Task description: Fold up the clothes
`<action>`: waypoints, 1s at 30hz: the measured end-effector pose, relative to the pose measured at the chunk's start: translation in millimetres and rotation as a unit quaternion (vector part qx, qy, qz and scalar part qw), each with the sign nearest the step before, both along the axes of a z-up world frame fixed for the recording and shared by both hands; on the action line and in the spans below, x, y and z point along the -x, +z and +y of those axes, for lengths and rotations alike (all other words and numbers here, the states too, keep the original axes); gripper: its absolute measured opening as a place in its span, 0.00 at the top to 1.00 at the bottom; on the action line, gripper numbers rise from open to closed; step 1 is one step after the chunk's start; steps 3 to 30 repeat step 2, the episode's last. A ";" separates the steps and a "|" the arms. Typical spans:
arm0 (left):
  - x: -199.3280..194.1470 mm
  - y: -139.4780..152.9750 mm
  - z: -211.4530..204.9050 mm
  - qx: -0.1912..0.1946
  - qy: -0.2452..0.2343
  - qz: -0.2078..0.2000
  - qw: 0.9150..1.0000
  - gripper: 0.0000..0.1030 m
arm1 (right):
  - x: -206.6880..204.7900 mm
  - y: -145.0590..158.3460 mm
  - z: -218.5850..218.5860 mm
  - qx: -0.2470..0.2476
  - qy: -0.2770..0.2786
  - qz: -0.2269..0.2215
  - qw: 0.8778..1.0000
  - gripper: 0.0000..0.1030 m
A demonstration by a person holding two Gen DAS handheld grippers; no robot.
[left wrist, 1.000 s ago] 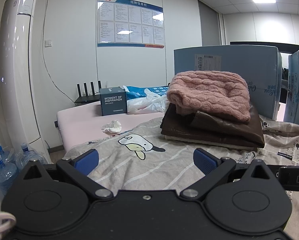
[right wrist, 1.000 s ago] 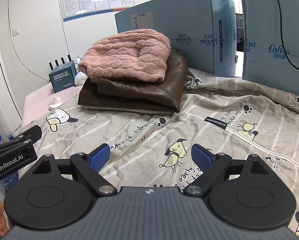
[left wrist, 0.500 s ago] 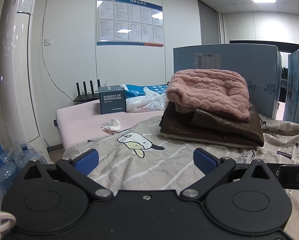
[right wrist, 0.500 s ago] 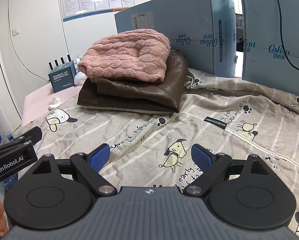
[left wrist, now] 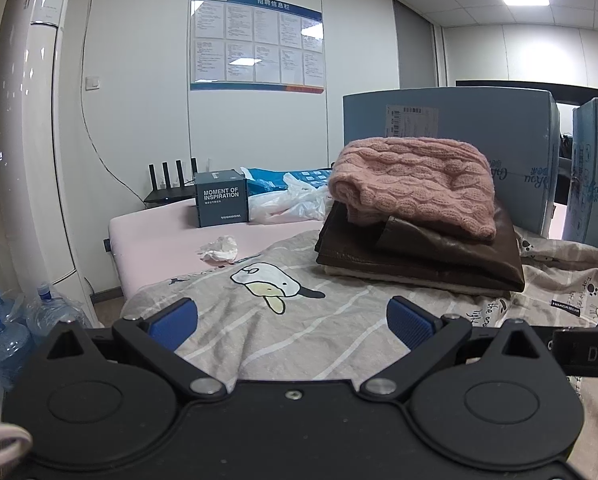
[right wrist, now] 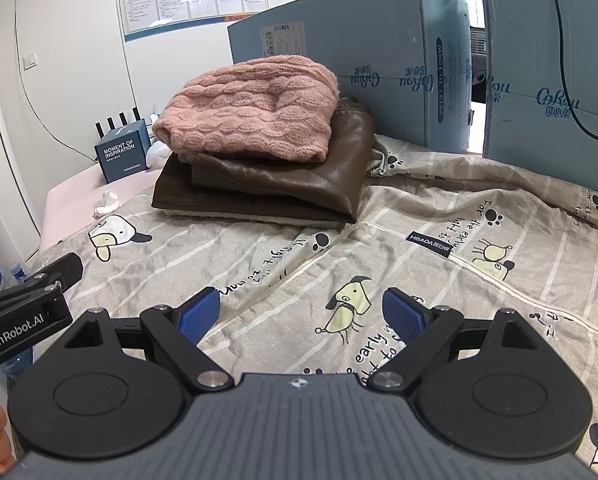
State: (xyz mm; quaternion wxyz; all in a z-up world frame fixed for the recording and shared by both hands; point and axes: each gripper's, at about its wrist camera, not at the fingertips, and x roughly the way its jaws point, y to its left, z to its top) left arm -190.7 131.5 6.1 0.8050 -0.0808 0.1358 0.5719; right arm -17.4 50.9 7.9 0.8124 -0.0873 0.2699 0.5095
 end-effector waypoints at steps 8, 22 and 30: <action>-0.1 0.1 0.0 0.000 -0.001 0.000 1.000 0.00 | -0.3 0.1 -0.3 -0.001 0.000 0.000 1.000 0.15; -0.1 0.1 0.0 0.000 -0.001 0.000 1.000 0.00 | -0.3 0.1 -0.3 -0.001 0.000 0.000 1.000 0.15; -0.1 0.1 0.0 0.000 -0.001 0.000 1.000 0.00 | -0.3 0.1 -0.3 -0.001 0.000 0.000 1.000 0.15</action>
